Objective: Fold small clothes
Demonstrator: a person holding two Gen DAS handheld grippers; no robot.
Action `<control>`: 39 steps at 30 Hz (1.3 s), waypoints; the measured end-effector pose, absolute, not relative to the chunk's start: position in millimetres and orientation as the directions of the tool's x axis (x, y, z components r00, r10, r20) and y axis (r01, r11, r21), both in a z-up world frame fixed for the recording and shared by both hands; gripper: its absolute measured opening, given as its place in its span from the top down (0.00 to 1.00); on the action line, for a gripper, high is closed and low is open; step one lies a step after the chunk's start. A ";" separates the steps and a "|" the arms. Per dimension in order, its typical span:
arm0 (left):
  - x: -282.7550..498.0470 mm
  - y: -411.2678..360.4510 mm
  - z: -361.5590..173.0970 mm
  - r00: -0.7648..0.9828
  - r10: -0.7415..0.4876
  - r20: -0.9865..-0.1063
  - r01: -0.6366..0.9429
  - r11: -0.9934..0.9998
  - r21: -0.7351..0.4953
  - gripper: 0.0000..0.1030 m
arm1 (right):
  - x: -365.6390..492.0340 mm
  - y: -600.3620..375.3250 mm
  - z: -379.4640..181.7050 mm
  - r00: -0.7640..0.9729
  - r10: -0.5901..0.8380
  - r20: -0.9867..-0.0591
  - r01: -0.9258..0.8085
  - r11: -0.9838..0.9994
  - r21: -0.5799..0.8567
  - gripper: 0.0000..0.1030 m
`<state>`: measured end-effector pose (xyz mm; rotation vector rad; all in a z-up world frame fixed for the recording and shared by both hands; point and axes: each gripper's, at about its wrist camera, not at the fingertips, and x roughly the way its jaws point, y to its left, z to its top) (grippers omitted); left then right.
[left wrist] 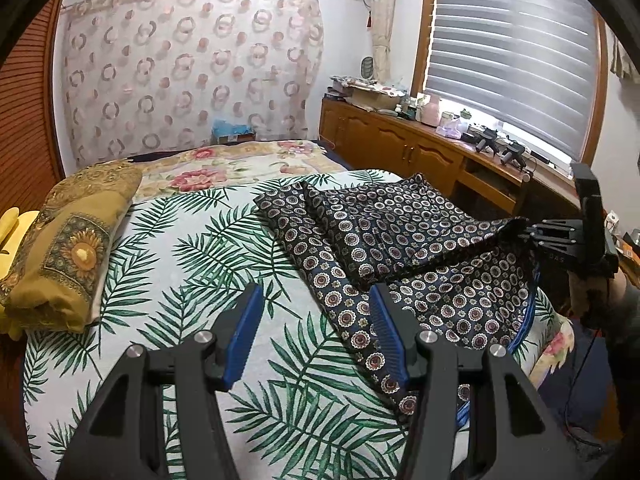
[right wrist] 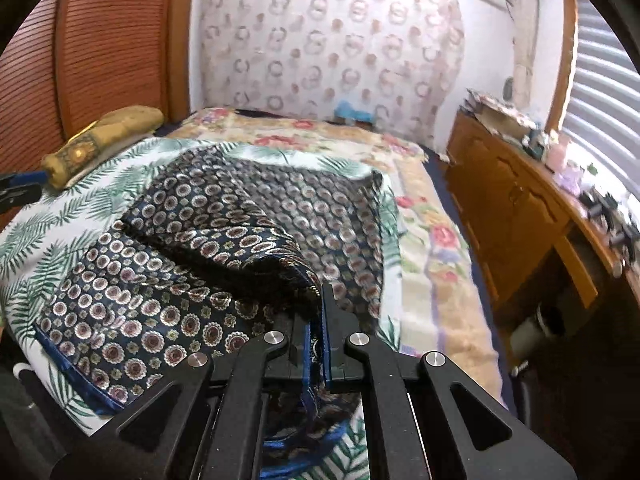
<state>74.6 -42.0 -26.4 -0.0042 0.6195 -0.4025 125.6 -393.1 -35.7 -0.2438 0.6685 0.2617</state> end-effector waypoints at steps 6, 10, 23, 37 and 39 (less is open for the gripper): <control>73.9 -45.5 -27.7 0.737 -0.367 -0.568 0.368 0.922 -0.118 0.48 | 127.2 -399.9 -54.5 0.709 0.152 -0.688 -0.314 0.943 -0.114 0.98; 73.5 -46.5 -28.0 0.736 -0.368 -0.568 0.369 0.922 -0.119 0.48 | 123.2 -403.1 -54.2 0.706 0.141 -0.694 -0.302 0.946 -0.115 0.89; 78.5 -51.8 -35.9 0.725 -0.366 -0.584 0.371 0.921 -0.118 0.48 | 118.8 -382.5 -21.3 0.743 0.178 -0.646 -0.334 0.934 -0.128 0.53; 116.9 -50.6 -48.3 0.687 -0.357 -0.633 0.372 0.921 -0.116 0.48 | 185.9 -276.3 -52.0 0.576 0.313 -0.755 -0.596 0.793 -0.125 0.52; 122.8 -49.5 -51.1 0.678 -0.351 -0.646 0.367 0.923 -0.116 0.48 | 191.4 -264.5 -57.3 0.548 0.330 -0.768 -0.629 0.768 -0.119 0.52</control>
